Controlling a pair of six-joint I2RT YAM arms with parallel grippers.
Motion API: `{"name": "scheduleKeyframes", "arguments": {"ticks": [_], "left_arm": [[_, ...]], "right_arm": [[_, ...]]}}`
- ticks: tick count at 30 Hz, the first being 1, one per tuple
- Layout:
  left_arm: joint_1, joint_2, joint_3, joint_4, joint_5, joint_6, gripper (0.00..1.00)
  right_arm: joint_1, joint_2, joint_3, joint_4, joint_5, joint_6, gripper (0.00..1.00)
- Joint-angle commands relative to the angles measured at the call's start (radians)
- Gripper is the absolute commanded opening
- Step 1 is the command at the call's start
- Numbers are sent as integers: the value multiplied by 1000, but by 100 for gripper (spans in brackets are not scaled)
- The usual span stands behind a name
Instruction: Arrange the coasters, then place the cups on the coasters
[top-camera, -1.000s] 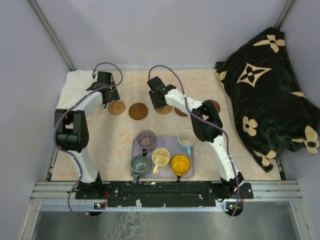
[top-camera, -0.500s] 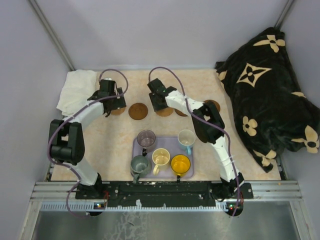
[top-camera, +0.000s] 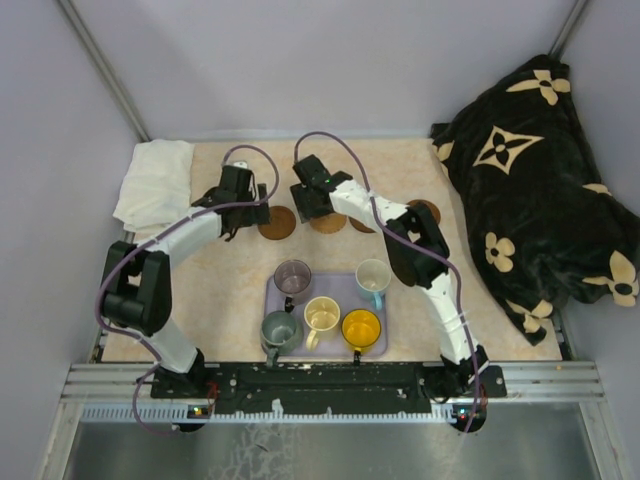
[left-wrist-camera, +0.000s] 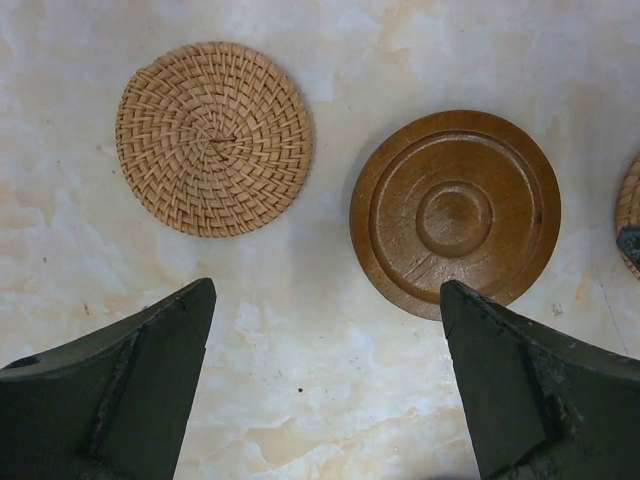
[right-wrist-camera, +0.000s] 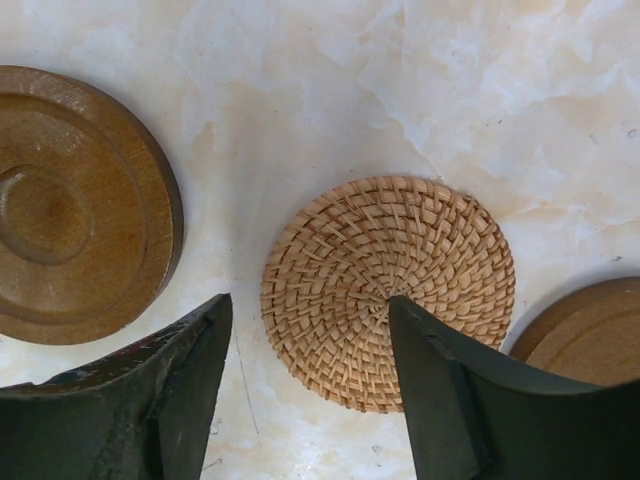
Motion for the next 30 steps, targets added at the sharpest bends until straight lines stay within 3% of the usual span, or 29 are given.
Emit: {"name": "scheduleKeyframes", "arguments": {"ticks": [1, 9, 18, 30], "left_arm": [[-11, 17, 1, -1, 1, -7, 99], [-89, 2, -13, -31, 11, 0, 99], [-140, -9, -48, -83, -9, -9, 99], [-157, 79, -22, -120, -88, -47, 99]], "right_arm": [[20, -140, 14, 41, 55, -25, 68], [8, -293, -133, 76, 259, -27, 74], [-116, -488, -396, 106, 256, 71, 73], [-189, -594, -602, 145, 297, 136, 67]]}}
